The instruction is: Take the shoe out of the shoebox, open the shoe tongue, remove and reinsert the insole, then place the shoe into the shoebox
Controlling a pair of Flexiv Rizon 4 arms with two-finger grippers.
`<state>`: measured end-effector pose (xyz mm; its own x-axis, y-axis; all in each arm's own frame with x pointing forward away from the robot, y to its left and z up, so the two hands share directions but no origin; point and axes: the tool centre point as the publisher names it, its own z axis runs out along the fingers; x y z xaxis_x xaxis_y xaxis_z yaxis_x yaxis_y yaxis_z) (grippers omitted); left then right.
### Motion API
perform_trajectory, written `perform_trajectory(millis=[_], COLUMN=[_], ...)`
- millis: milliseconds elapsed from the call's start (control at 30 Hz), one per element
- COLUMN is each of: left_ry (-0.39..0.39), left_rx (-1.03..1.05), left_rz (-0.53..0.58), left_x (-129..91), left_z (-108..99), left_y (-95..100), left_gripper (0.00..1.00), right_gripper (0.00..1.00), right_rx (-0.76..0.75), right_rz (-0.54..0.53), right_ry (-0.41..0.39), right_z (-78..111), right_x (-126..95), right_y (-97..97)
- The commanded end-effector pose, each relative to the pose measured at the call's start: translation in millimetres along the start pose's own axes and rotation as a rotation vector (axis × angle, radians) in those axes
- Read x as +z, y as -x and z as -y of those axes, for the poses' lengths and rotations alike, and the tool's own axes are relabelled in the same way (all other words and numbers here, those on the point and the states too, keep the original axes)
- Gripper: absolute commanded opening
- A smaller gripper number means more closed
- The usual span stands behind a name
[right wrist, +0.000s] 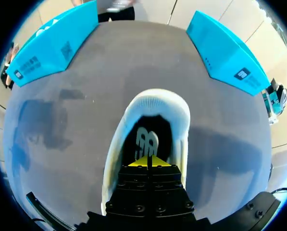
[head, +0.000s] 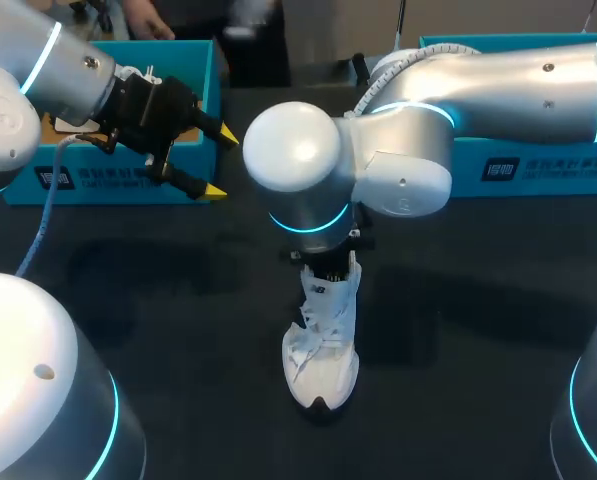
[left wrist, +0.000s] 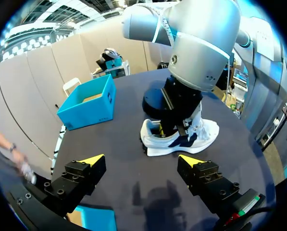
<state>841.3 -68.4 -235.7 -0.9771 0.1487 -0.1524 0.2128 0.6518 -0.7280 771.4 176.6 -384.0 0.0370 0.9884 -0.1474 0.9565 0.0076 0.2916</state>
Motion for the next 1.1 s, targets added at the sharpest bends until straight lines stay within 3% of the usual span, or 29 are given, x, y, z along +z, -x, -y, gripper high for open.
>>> perform_trajectory(millis=[33, 367, 667, 933, 1100], left_ry=[0.003, 0.003, 0.003, 0.003, 0.003], left_rx=[0.000, 0.000, 0.000, 0.000, 0.000], left_rz=[0.000, 0.000, 0.000, 0.000, 0.000], left_x=[-1, -1, -1, -1, -1], left_z=[0, 0, 0, 0, 0], left_y=[-0.9, -0.9, -0.9, -0.9, -0.9], left_gripper=[1.00, 1.00, 1.00, 1.00, 1.00], right_gripper=[0.00, 0.00, 0.00, 0.00, 0.00], right_rx=[0.084, 0.169, 0.200, 0.214, 0.201], right_rz=[0.001, 0.001, 0.027, 0.034, 0.012], right_ry=[0.127, 0.270, 0.325, 0.351, 0.308], right_z=[3.6, -15.7, -25.2, -32.6, -30.3], right_x=[6, 10, 12, 10, 31], right_y=[-6.5, -8.4, -4.0, -2.2, -7.6])
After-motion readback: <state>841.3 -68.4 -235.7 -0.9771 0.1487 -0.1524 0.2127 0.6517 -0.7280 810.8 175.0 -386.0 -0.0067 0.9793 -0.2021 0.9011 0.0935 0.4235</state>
